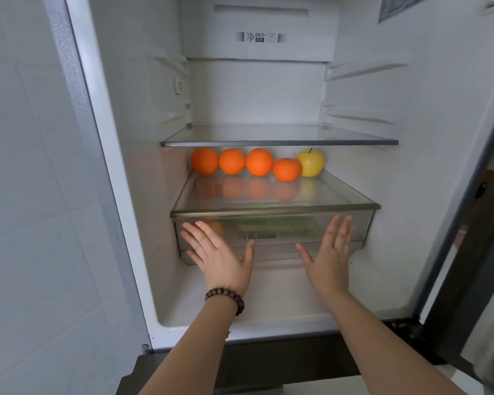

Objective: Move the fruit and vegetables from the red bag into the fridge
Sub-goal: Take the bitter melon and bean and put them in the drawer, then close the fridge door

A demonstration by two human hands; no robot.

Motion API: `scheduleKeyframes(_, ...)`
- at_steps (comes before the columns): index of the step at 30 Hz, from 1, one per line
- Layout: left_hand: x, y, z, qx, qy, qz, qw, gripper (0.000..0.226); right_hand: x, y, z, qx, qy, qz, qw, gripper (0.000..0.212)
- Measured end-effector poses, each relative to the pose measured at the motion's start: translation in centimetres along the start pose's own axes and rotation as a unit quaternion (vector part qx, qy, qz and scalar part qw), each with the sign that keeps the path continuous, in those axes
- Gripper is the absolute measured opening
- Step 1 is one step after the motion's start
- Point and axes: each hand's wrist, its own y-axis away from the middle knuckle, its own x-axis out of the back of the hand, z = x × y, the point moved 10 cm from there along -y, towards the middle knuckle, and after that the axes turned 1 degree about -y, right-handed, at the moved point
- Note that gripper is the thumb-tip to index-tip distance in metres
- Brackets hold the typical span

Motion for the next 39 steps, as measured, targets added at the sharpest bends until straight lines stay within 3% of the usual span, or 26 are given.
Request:
scheduleKeyframes(5,0.7,0.6,-0.5,-0.031,0.016,-0.004,0.999,0.098,1.4,2.7,0.4,-0.018,-0.030,-0.058,0.998,0.086)
scheduleKeyframes(7,1.5,0.8,-0.8,-0.037,-0.002,0.009,0.999,0.094,2.6,4.7,-0.2,-0.001,-0.022,-0.062,0.998,0.081)
scheduleKeyframes(12,1.7,5.2,0.6,-0.062,0.003,-0.043,0.997,0.085,8.5,11.8,-1.2,0.036,-0.005,-0.051,0.998,0.066)
scheduleKeyframes(16,1.2,10.8,4.0,-0.115,0.015,-0.106,0.988,0.082,16.2,16.3,-2.2,0.098,0.019,0.043,0.994,0.053)
scheduleKeyframes(20,0.8,17.2,7.6,-0.175,0.025,-0.156,0.972,0.080,25.6,19.9,-0.5,0.104,0.112,0.132,0.979,0.049)
scheduleKeyframes(26,1.4,25.7,10.6,-0.226,0.022,-0.212,0.950,0.075,42.0,28.0,10.2,-0.062,0.274,0.251,0.926,0.057)
scheduleKeyframes(30,2.9,30.8,11.3,-0.250,0.020,-0.240,0.938,0.073,45.4,31.2,15.5,-0.166,0.387,0.168,0.891,0.071)
scheduleKeyframes(35,5.7,35.6,10.1,-0.247,0.006,-0.260,0.934,0.071,45.6,31.8,15.1,-0.157,0.383,0.137,0.900,0.059)
scheduleKeyframes(39,9.0,38.4,8.5,-0.248,-0.008,-0.255,0.935,0.070,44.9,33.6,12.5,-0.097,0.391,0.134,0.906,0.043)
